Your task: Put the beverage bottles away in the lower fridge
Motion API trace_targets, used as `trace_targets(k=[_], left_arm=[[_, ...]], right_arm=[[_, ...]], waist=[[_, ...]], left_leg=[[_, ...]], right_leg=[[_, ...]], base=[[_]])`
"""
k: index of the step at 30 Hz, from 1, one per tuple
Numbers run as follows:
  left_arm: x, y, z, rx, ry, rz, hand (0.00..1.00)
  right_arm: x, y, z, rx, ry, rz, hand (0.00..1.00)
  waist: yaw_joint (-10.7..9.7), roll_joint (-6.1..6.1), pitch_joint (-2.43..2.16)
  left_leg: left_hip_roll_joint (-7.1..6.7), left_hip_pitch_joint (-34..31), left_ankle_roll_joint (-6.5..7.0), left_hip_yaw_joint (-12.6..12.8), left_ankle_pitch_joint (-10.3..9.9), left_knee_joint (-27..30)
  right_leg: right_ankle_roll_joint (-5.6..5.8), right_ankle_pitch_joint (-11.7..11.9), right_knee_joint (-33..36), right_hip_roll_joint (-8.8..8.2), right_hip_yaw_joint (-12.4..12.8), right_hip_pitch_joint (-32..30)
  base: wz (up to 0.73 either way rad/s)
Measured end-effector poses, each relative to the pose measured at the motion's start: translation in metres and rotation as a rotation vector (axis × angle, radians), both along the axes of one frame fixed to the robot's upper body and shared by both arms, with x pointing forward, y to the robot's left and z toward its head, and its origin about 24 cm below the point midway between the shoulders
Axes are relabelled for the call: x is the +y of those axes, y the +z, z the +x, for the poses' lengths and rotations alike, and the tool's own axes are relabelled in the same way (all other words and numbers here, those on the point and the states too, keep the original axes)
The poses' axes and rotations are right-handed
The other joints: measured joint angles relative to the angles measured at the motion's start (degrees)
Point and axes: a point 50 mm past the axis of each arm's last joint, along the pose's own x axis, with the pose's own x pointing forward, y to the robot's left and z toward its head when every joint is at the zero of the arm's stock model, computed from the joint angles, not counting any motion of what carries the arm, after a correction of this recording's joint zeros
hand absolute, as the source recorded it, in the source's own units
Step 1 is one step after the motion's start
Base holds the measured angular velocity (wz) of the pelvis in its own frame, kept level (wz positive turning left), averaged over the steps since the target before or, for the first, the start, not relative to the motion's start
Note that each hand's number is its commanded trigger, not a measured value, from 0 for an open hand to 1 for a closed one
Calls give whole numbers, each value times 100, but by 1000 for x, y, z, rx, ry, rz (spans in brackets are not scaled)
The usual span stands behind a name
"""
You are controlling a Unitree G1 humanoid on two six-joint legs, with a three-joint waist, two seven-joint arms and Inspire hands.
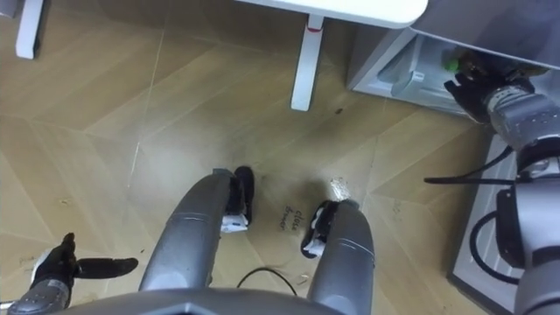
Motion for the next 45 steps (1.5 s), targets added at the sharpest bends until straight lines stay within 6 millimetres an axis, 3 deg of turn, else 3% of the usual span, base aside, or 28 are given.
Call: trace_targets(k=[9,12,14,15,17,20,23,26,31,34,39,45], left_arm=[[5,-2,-5,13,15,12,0],[5,-4,-10,35,25,14,0],[3,-6,-11,29,40,7,0],[2,-6,-11,28,49,5,0],[-2,-10,-17,50,60,-4,0],[-2,-11,-21,69,63,-3,0],[-2,-11,-22,70,67,-5,0],[-4,-12,-22,70,69,-10,0],[-11,-15,-22,69,72,-27,0],[-14,-16,-22,71,70,-35,0],[-15,-16,-16,65,60,-40,0],[-18,-15,-9,53,43,-43,0]], right_arm=[[-2,-18,-23,5,69,-162,0],[-6,-18,-32,33,113,-314,0],[-11,-21,-41,87,115,-429,0],[-12,-22,-44,104,115,-455,0],[-14,-29,-56,174,110,-549,0],[-13,-41,-71,285,116,-663,0],[-16,-49,-86,407,61,-752,0],[-20,-49,-93,489,-3,-852,0],[-25,-46,-99,561,-125,-915,0],[-25,-46,-101,597,-181,-927,0],[-18,-53,-96,649,-258,-850,0],[-11,-52,-79,589,-393,-536,0]], waist=[[-59,48,-35],[-170,52,-55],[-212,79,-122],[-210,97,-132],[-256,143,-231],[-321,155,-272],[-339,178,-276],[-336,231,-263],[-338,242,-246],[-327,258,-198],[-337,306,-176],[-266,332,-142]], left_leg=[[39,368,-37,-26,7,-264],[33,495,-38,-10,2,-337],[59,602,-44,-9,-4,-379],[78,650,-52,-9,-11,-383],[123,804,-75,-17,-27,-448],[152,975,-111,-5,-3,-559],[167,1021,-125,1,10,-584],[235,1012,-144,-6,21,-595],[233,1015,-140,-8,44,-658],[240,950,-138,-29,48,-671],[225,743,-120,-16,55,-658],[195,534,-105,123,32,-498]], right_leg=[[13,68,-412,93,-115,457],[32,95,-501,102,-109,587],[34,123,-593,154,-104,705],[31,134,-629,180,-104,759],[21,170,-751,251,-104,932],[21,201,-865,296,-95,1082],[6,221,-883,312,-93,1119],[18,276,-988,397,-90,1134],[-21,344,-1074,415,-88,1144],[-17,372,-1149,435,-121,1125],[3,398,-1159,430,-96,927],[-16,277,-728,319,46,522]], base=[[0],[-1],[-6],[-15],[-11],[-7],[-1],[-8],[-1],[2],[-1],[-2]])
